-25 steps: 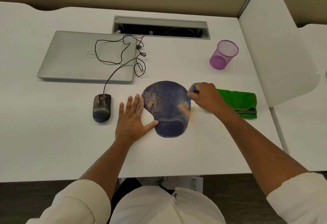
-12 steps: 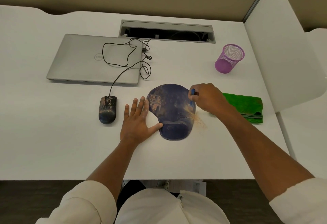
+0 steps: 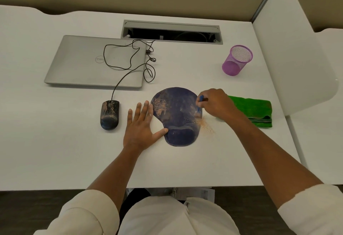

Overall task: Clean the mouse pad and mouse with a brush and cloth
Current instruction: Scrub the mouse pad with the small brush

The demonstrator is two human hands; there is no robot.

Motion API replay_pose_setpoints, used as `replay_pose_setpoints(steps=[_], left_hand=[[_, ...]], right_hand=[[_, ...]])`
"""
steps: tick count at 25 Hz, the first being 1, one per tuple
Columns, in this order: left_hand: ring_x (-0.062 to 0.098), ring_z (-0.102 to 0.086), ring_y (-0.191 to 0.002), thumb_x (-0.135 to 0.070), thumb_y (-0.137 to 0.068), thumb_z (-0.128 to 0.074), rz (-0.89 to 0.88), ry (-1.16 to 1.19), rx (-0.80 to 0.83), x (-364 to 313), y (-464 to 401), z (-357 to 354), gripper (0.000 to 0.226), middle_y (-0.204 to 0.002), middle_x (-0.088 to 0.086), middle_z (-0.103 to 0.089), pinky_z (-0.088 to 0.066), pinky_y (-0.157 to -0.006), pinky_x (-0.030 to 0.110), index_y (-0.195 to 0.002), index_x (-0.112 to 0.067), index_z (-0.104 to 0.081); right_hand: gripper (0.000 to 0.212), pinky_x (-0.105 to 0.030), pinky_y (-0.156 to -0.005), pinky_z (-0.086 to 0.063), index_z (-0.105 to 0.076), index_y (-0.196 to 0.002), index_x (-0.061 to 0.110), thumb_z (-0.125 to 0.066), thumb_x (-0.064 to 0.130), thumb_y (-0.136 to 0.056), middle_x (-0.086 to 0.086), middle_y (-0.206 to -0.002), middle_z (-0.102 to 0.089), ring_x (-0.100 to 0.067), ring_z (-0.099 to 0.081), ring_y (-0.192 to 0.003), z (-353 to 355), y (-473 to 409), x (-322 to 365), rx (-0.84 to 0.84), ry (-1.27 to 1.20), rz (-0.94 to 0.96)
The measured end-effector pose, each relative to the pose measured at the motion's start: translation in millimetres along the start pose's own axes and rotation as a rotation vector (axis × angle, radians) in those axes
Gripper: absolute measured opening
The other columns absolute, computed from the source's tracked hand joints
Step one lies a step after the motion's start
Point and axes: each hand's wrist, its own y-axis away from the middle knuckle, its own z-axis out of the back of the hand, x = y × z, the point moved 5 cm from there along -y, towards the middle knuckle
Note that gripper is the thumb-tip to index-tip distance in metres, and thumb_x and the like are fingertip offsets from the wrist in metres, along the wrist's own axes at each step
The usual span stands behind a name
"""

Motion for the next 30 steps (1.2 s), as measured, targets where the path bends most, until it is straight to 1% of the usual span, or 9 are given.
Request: replay_pose_setpoints(steps=[2,4,6,10,14,16,19,23,30], left_hand=[[0.022,0.013,-0.157,-0.095,-0.081,-0.012,0.001,0.0,0.005,-0.2,0.2,0.5,0.111,-0.172,0.0,0.005,0.002,-0.127,0.051,-0.164,-0.021,-0.001],[0.022,0.014,-0.157,-0.095,-0.081,-0.013,0.002,0.004,0.006,-0.6,0.8,0.7,0.111,-0.172,0.0,0.005,0.003,-0.127,0.051,-0.163,-0.021,0.0],[0.022,0.013,-0.157,-0.094,-0.081,-0.016,0.001,0.013,0.0,-1.1,0.6,0.8,0.111,-0.172,0.0,0.004,0.002,-0.127,0.051,-0.164,-0.021,-0.001],[0.022,0.011,-0.158,-0.093,-0.083,-0.02,0.0,0.029,-0.013,-0.2,0.4,1.0,0.11,-0.172,0.0,0.002,0.002,-0.127,0.051,-0.164,-0.021,-0.003],[0.021,0.015,-0.157,-0.093,-0.082,-0.019,0.004,0.015,0.009,-0.3,-0.2,1.2,0.11,-0.172,-0.001,0.006,0.005,-0.127,0.049,-0.164,-0.022,0.001],[0.02,0.016,-0.156,-0.093,-0.083,-0.02,0.006,0.013,0.018,-0.5,-0.1,1.3,0.11,-0.171,-0.001,0.008,0.006,-0.127,0.049,-0.164,-0.022,0.002],[0.02,0.016,-0.156,-0.093,-0.082,-0.019,0.008,0.014,0.025,-0.9,0.0,0.8,0.11,-0.171,-0.002,0.008,0.005,-0.127,0.049,-0.164,-0.022,0.002],[0.021,0.014,-0.157,-0.093,-0.083,-0.02,0.002,0.018,0.012,-0.1,-0.2,0.6,0.11,-0.172,-0.001,0.006,0.004,-0.127,0.05,-0.163,-0.022,0.001],[0.021,0.016,-0.156,-0.095,-0.081,-0.014,0.004,0.025,0.019,-0.2,0.0,1.1,0.112,-0.171,-0.001,0.009,0.004,-0.127,0.05,-0.164,-0.021,0.001]], right_hand=[[0.01,-0.033,-0.072,-0.052,-0.073,-0.086,0.027,-0.064,0.022,-0.086,0.004,-0.085,-0.071,-0.015,-0.063,-0.078,4.7,-5.9,11.6,-0.093,-0.154,0.051],[0.01,-0.035,-0.075,-0.054,-0.071,-0.084,0.029,-0.063,0.024,-0.085,0.005,-0.086,-0.071,-0.015,-0.064,-0.08,-3.3,-9.3,23.0,-0.063,-0.219,0.107],[0.008,-0.037,-0.076,-0.054,-0.069,-0.083,0.029,-0.062,0.024,-0.085,0.005,-0.086,-0.071,-0.016,-0.065,-0.08,-12.7,-5.8,21.2,0.014,-0.157,0.111],[0.007,-0.032,-0.062,-0.046,-0.068,-0.089,0.017,-0.062,0.021,-0.088,-0.003,-0.084,-0.069,-0.018,-0.06,-0.072,-7.7,5.3,-0.9,0.11,0.08,0.057],[0.006,-0.032,-0.065,-0.048,-0.067,-0.085,0.02,-0.061,0.022,-0.085,-0.001,-0.077,-0.067,-0.02,-0.061,-0.07,-0.7,-7.3,24.1,-0.123,-0.154,0.145],[0.005,-0.031,-0.062,-0.047,-0.065,-0.085,0.02,-0.06,0.021,-0.084,0.0,-0.074,-0.066,-0.02,-0.06,-0.067,-8.9,-13.6,47.7,-0.154,-0.227,0.196],[0.009,-0.03,-0.058,-0.044,-0.065,-0.084,0.017,-0.057,0.021,-0.087,-0.002,-0.073,-0.065,-0.022,-0.059,-0.066,-22.0,-17.9,55.9,-0.095,-0.111,0.21],[0.011,-0.028,-0.055,-0.035,-0.055,-0.077,0.017,-0.057,0.021,-0.087,-0.001,-0.067,-0.052,-0.021,-0.053,-0.064,-14.0,-12.5,29.2,0.086,0.206,0.118],[0.009,-0.032,-0.061,-0.046,-0.063,-0.088,0.015,-0.055,0.019,-0.088,-0.003,-0.074,-0.063,-0.021,-0.057,-0.065,-12.8,-20.7,52.3,-0.104,-0.092,0.201]])
